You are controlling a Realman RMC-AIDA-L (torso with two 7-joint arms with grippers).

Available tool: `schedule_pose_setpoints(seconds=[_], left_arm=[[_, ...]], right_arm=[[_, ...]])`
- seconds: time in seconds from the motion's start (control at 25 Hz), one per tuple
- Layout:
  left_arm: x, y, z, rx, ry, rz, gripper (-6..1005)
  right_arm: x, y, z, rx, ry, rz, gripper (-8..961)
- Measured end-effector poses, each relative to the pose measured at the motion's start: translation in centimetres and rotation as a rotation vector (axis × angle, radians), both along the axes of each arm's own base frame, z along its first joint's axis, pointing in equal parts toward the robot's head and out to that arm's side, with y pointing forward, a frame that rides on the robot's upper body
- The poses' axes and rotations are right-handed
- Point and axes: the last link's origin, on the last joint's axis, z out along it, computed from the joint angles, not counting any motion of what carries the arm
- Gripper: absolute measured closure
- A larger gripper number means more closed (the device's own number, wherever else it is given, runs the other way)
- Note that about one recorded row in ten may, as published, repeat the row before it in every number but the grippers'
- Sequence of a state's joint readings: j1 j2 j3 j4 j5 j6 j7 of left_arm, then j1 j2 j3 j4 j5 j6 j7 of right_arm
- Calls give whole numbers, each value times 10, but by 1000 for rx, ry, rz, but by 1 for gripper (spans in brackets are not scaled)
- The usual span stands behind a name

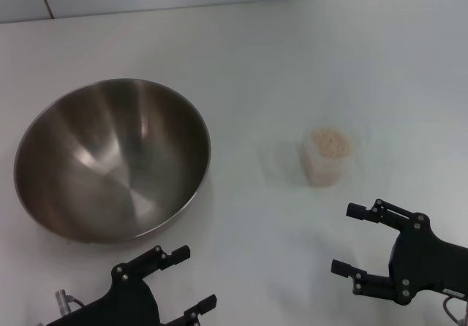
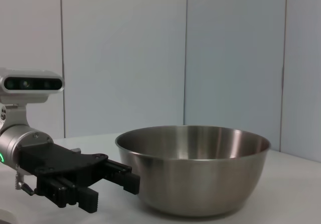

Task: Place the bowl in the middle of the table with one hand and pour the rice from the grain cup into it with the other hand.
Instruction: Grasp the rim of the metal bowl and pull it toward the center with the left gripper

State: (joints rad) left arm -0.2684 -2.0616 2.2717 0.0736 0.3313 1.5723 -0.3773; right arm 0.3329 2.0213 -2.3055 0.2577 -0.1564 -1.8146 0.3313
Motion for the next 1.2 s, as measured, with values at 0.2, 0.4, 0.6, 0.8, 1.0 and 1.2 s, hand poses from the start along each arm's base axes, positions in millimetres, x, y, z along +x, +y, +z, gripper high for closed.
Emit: schedule_pose_setpoints(seconds=[0.2,0.4,0.6,0.8,1.0,1.2], left_arm=[[0,0,0,0,0,0,278],[5,-1,5,-2,-46,-11,280],[27,-2,43,13,-327,-53,272],[44,8,75,12,-536,-82,263],[53,63,130,18,-573,-17,193],[85,106,157,145,-265,8,197]], right_arm=[[1,0,-1,0,-4,-3,150],[0,0,-1,-1,-5,-4,150],[0,0,-2,-1,-5,-5,149],[1,-3,-1,2,-1,-12,150],[1,-4,-1,3,5,-19,150],[1,-3,-1,1,7,-15,149]])
